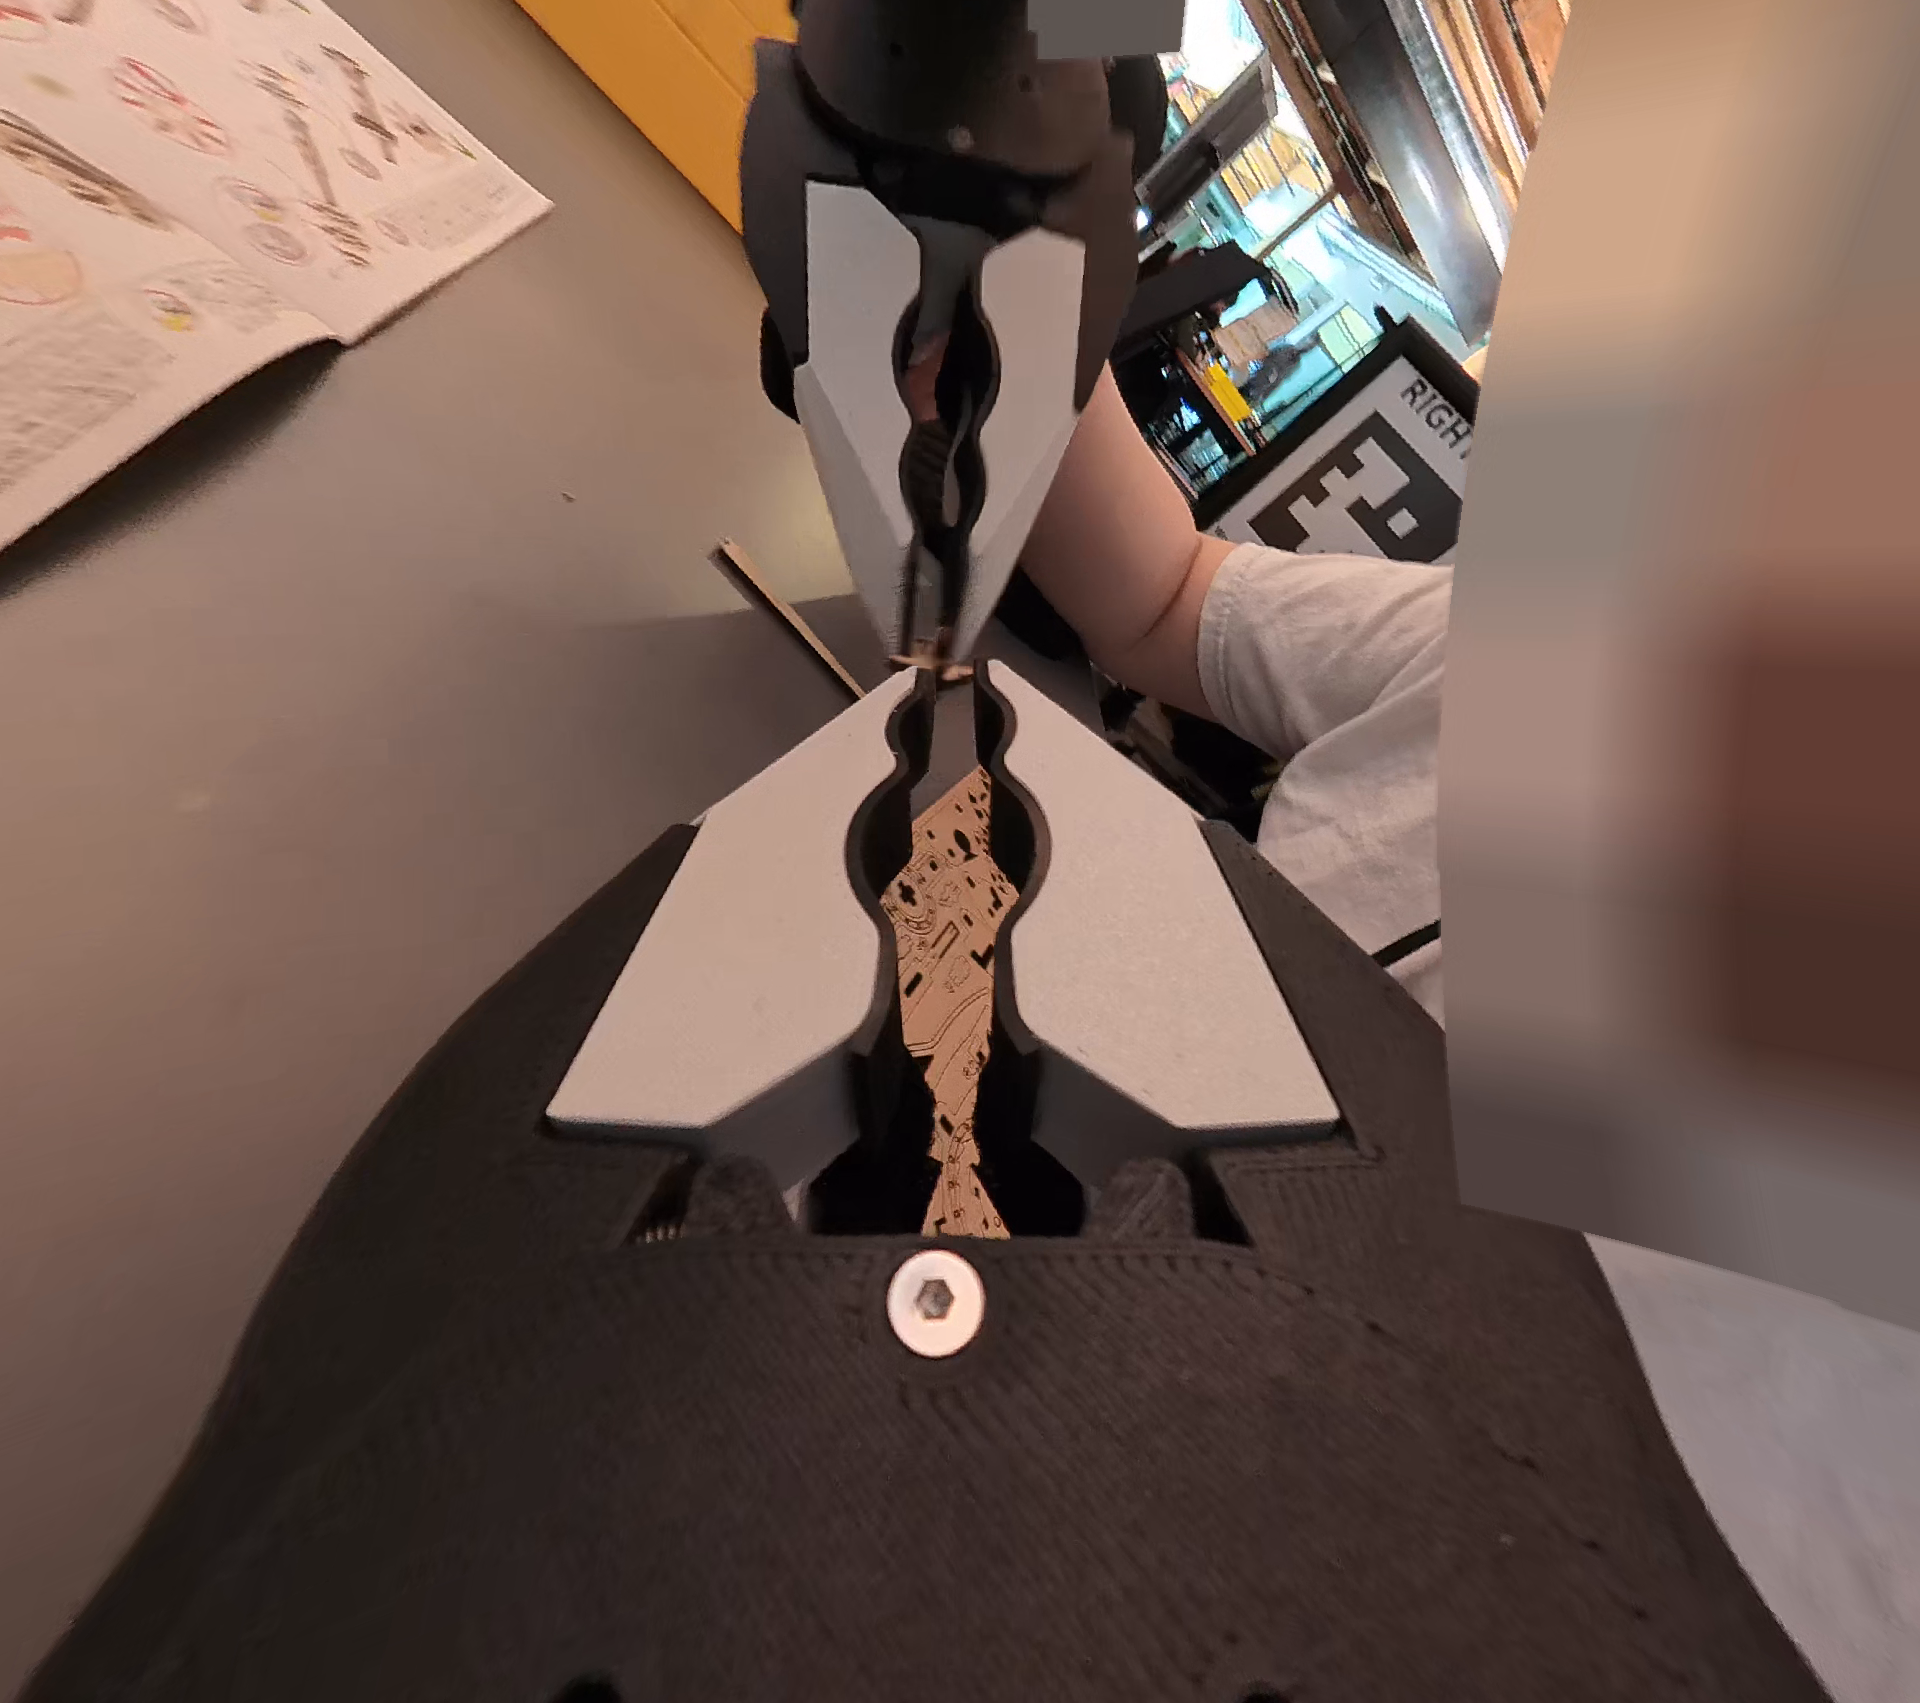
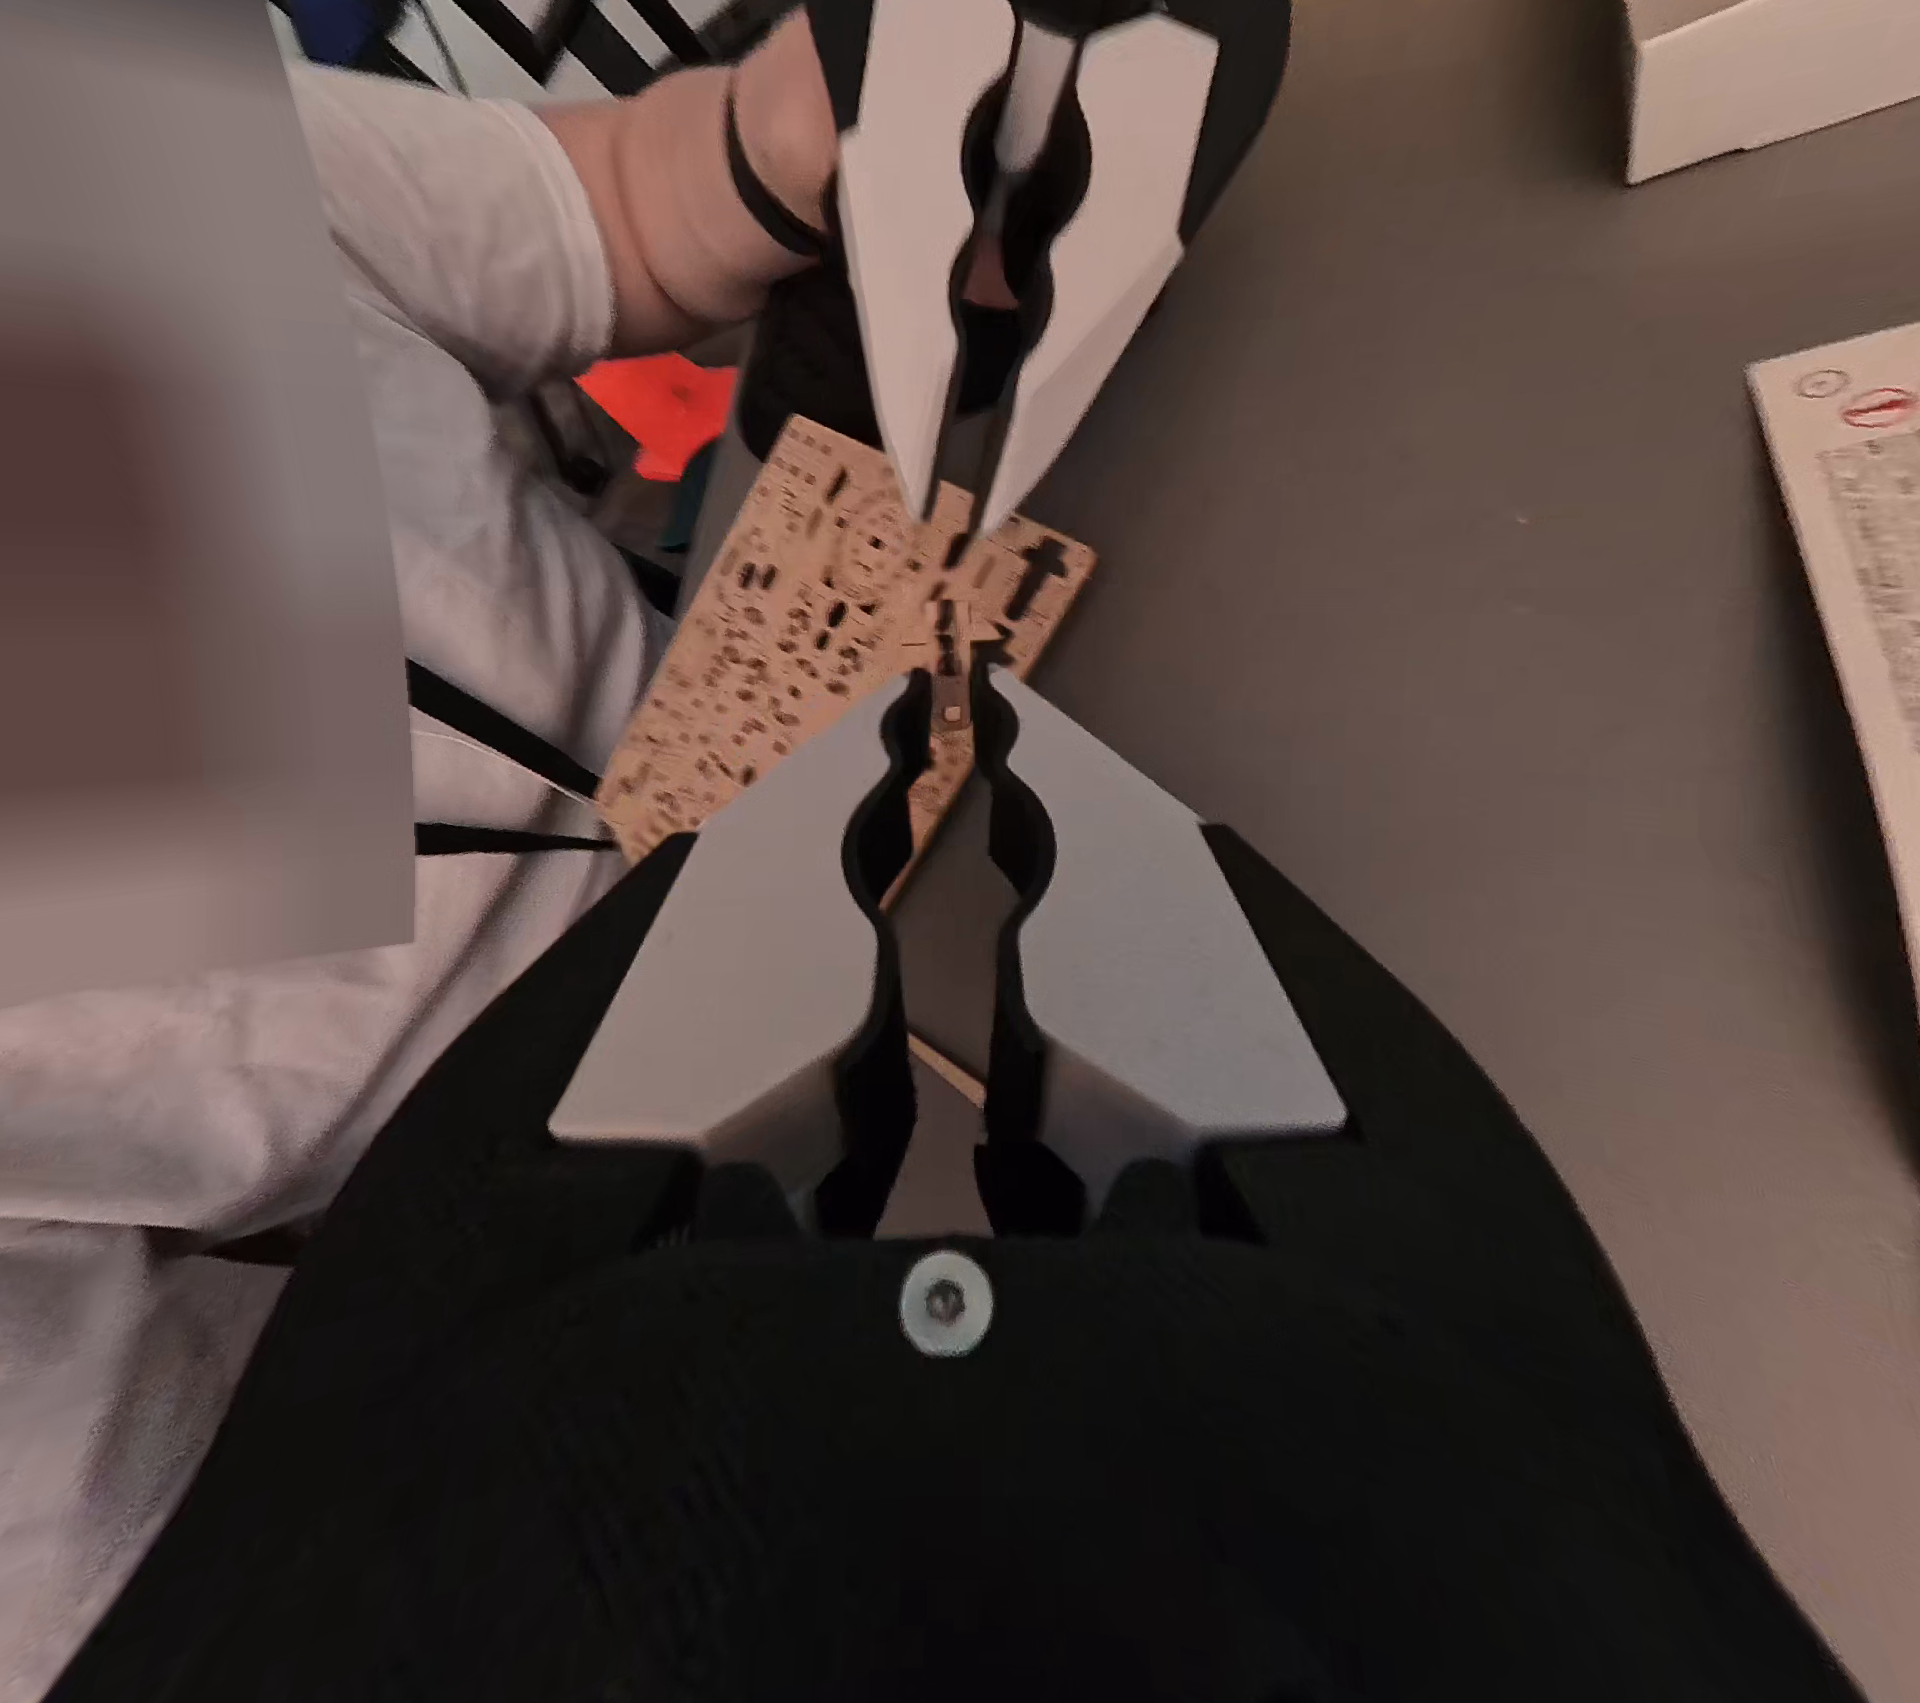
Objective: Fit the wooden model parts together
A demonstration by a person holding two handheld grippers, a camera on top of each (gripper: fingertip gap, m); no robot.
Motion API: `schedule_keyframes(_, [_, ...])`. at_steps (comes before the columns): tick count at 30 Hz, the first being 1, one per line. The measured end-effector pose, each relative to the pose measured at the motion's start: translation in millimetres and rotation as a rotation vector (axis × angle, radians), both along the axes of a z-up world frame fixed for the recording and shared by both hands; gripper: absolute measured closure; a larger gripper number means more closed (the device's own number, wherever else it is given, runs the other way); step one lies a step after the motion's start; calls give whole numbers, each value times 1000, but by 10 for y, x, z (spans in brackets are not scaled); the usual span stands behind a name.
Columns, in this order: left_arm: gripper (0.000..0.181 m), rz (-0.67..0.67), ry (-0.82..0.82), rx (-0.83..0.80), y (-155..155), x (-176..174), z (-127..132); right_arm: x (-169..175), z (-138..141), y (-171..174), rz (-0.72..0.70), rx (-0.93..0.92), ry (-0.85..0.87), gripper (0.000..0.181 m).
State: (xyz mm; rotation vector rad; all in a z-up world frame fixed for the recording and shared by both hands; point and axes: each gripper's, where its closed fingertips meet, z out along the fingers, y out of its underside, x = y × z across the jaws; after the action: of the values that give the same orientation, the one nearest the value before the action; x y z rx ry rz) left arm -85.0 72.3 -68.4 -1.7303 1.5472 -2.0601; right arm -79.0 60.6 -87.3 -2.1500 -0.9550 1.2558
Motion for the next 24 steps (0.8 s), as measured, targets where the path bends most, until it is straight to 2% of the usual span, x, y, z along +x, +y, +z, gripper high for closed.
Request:
schedule_keyframes(2, [176,13,10,-9,41,-1,-14,51,-106,21,10,59,-76,175])
schedule_keyframes(6, [176,16,44,-26,55,10,-82,40,-138,52,12,83,-76,175])
schedule_keyframes(10, [176,12,52,-33,61,9,-89,119,-294,103,7,90,-119,175])
schedule_keyframes(24, [177,17,71,-29,74,8,-122,263,-525,219,-28,7,-64,174])
